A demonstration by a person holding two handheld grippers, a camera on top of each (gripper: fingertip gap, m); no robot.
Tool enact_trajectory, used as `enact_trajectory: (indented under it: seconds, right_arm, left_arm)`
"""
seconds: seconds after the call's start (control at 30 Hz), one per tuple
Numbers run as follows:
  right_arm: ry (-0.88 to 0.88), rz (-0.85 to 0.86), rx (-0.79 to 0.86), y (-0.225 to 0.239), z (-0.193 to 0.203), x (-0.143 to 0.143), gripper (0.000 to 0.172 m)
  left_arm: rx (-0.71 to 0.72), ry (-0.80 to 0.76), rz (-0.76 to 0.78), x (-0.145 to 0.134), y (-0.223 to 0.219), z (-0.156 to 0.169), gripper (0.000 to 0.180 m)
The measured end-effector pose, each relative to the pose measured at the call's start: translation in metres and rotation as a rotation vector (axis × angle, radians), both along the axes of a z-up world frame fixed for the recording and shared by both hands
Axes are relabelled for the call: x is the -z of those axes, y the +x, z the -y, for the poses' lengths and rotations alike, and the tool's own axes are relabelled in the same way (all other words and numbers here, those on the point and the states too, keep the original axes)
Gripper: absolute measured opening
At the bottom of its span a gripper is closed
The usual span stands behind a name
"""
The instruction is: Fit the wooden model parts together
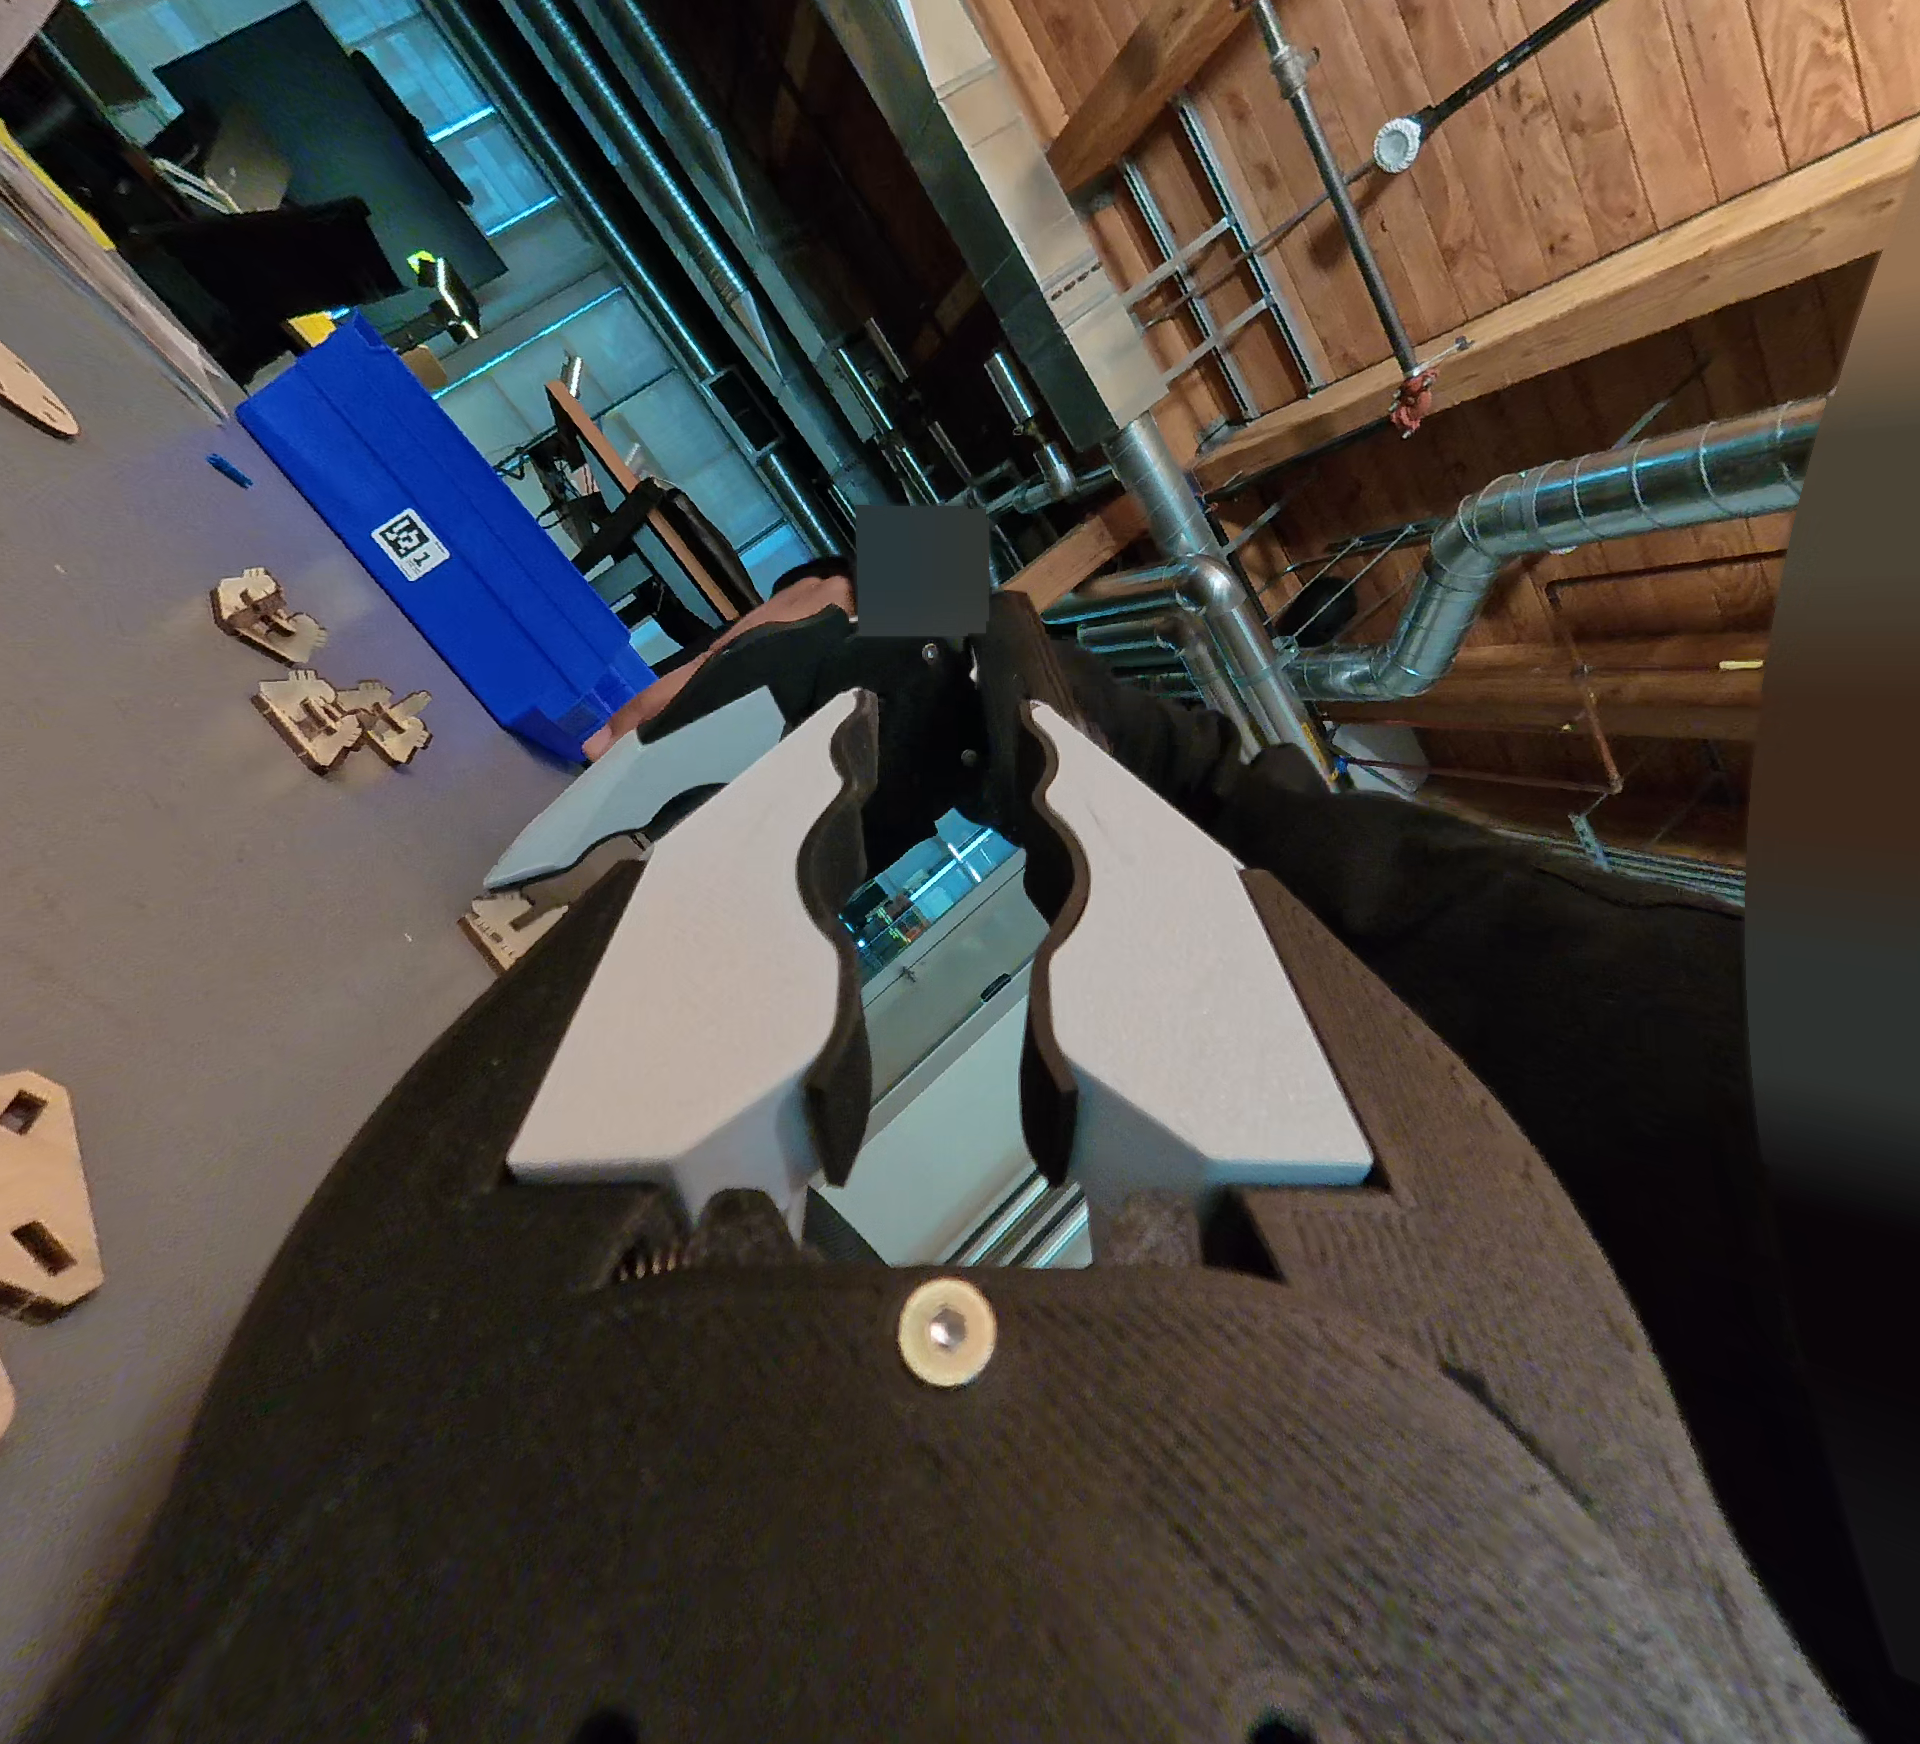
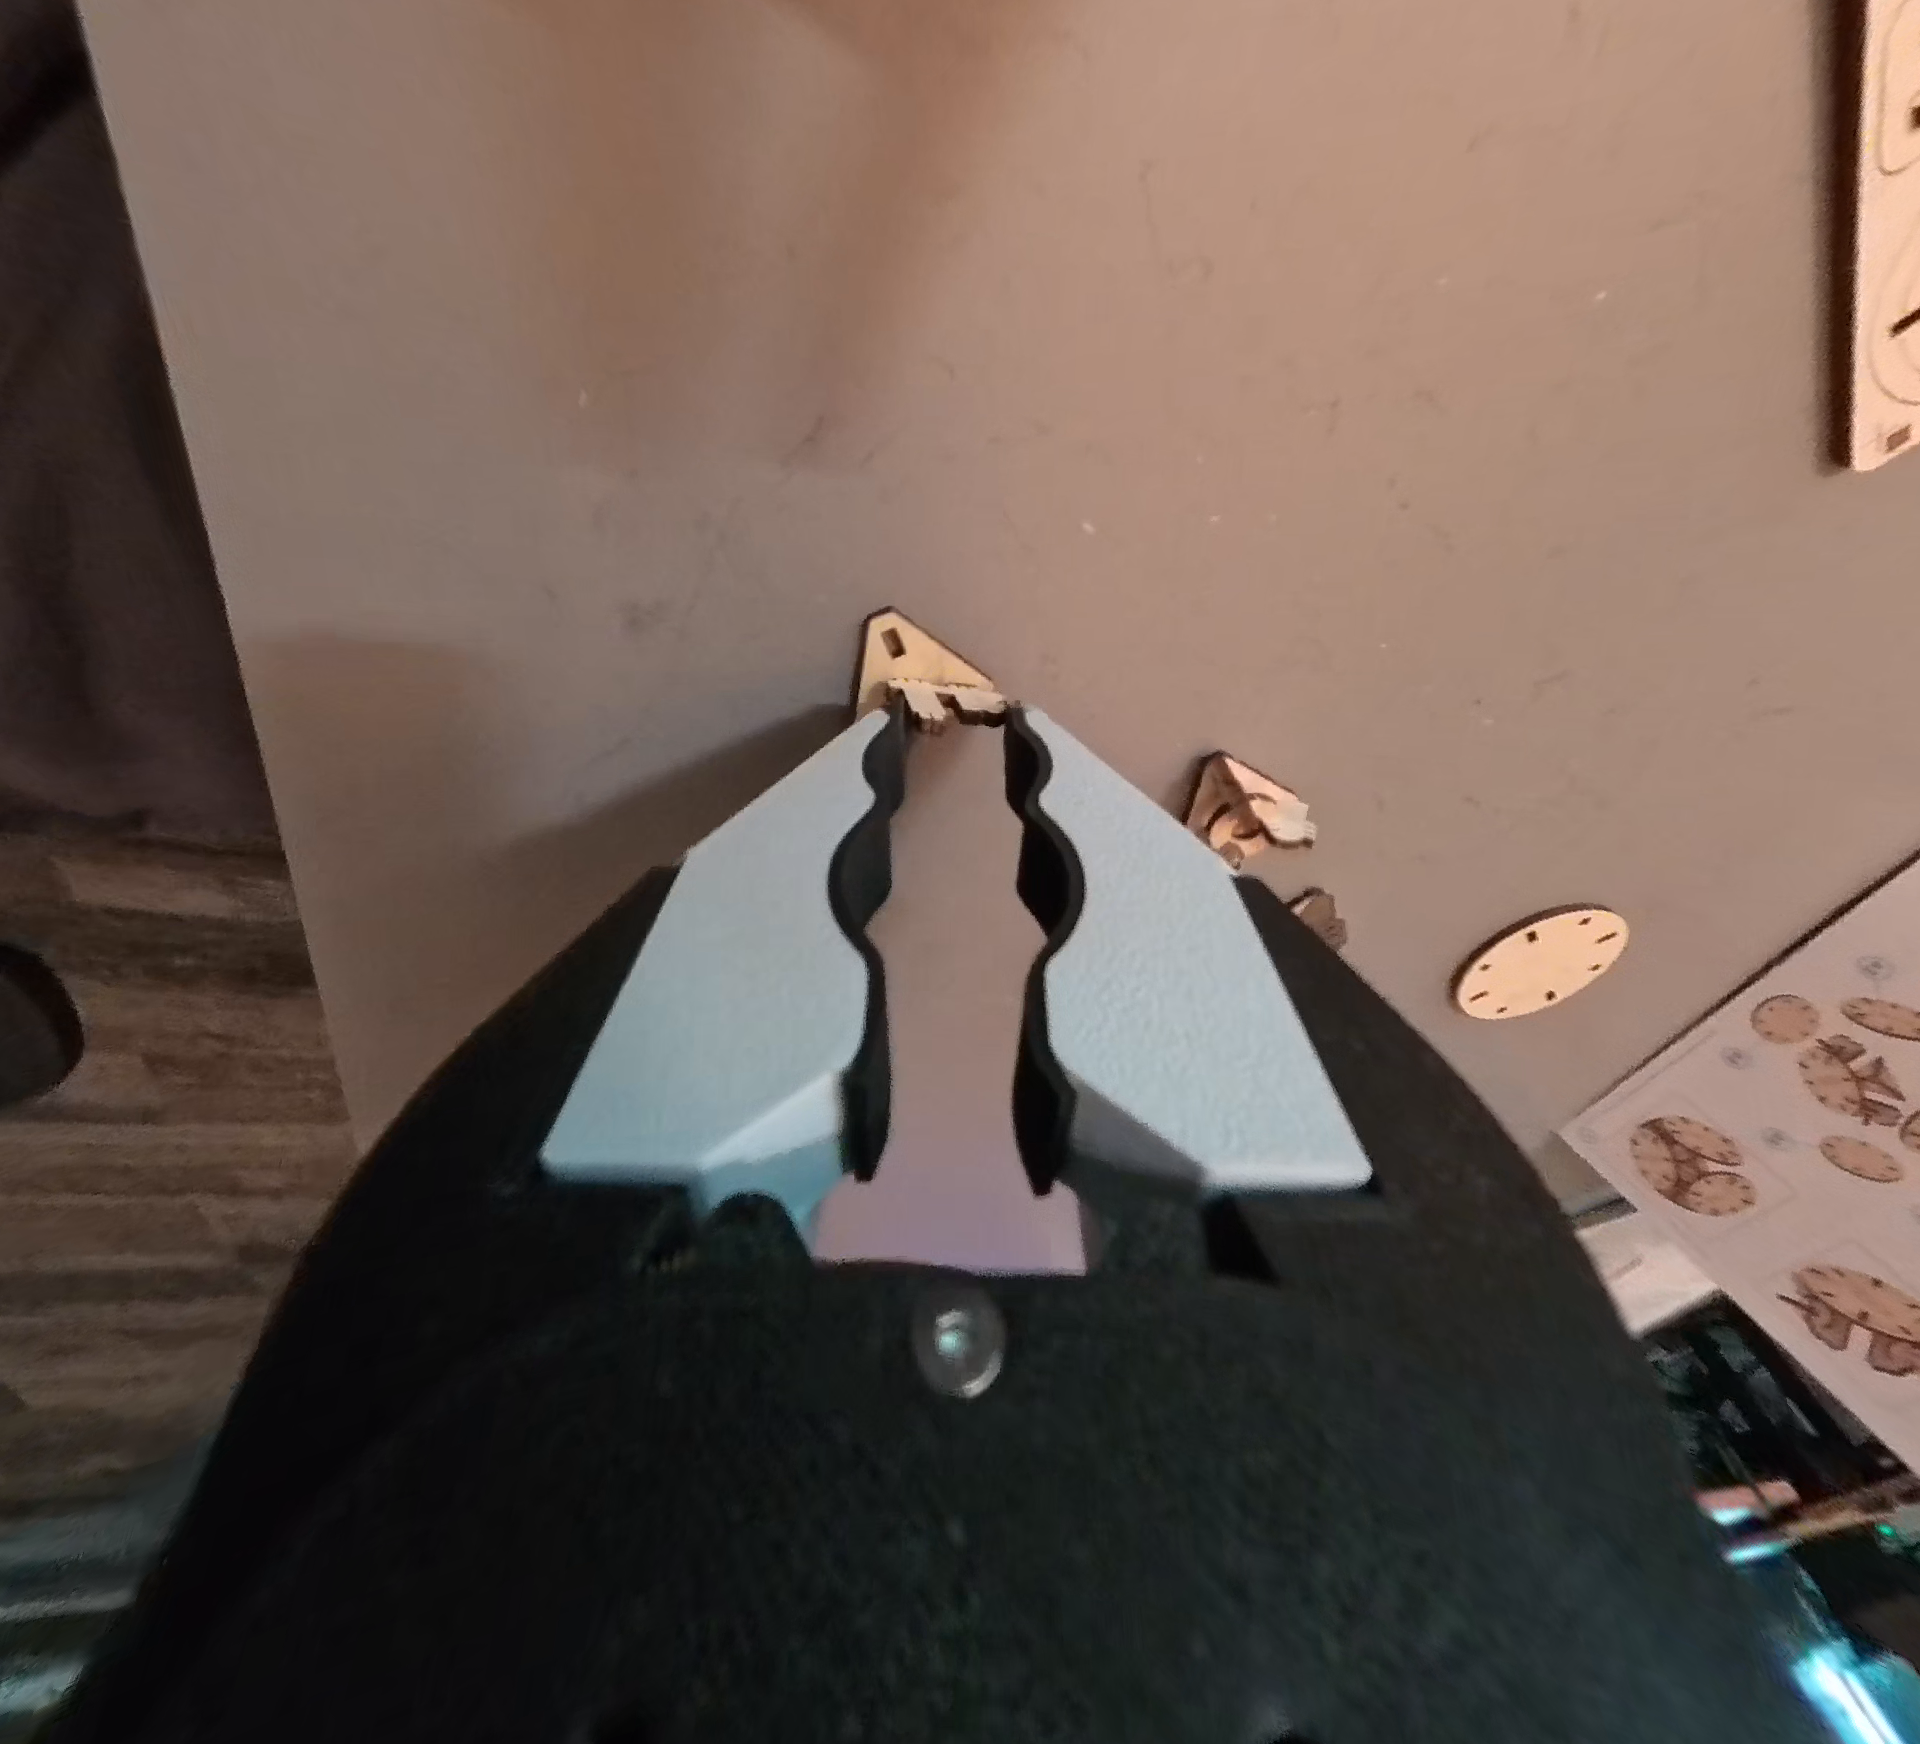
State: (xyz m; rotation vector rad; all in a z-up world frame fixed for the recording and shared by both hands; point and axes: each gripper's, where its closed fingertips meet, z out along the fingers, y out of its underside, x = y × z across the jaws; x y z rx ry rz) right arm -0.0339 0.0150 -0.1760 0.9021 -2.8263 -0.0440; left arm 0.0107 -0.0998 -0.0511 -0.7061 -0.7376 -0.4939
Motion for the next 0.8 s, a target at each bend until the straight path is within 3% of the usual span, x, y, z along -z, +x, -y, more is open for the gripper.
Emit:
enact_trajectory:
  seconds: [0.47,0.63,0.8]
  right_arm:
    - [-0.293,-0.124,0.018,0.005,0.000,-0.019,0.018]
    - [-0.622,-0.092,0.077,0.023,0.022,-0.050,0.018]
    - [-0.986,-0.060,0.084,0.052,0.042,-0.085,0.018]
  left_arm:
    - [-0.008,-0.069,-0.007,0.003,0.000,-0.008,0.026]
    - [-0.021,-0.159,-0.029,0.007,0.001,-0.018,0.027]
    - [-0.041,-0.373,-0.090,0.017,0.008,-0.044,0.027]
